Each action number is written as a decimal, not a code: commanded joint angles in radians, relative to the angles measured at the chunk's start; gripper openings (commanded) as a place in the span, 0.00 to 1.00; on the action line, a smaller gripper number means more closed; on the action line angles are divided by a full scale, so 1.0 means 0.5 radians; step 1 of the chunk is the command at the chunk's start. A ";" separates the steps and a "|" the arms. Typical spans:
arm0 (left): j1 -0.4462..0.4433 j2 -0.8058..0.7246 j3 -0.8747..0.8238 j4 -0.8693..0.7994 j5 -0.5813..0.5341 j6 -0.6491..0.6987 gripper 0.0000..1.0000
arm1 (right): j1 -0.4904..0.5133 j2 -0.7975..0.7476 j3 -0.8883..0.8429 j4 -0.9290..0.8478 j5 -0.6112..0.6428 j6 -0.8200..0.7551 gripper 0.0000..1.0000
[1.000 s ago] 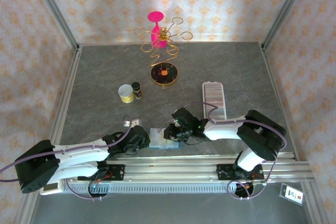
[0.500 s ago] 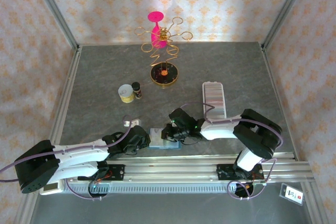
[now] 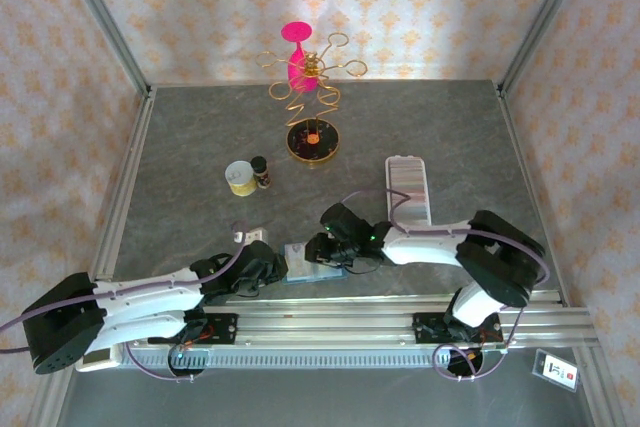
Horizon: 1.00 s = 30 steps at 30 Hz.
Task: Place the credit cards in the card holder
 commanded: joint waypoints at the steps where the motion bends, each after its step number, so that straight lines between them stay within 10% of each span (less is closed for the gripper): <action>1: -0.010 -0.031 -0.007 -0.099 -0.007 -0.018 0.27 | 0.013 -0.187 -0.067 -0.217 0.180 0.016 0.38; 30: -0.011 0.072 0.038 0.029 0.073 0.041 0.35 | 0.056 -0.288 -0.256 -0.143 0.264 0.127 0.46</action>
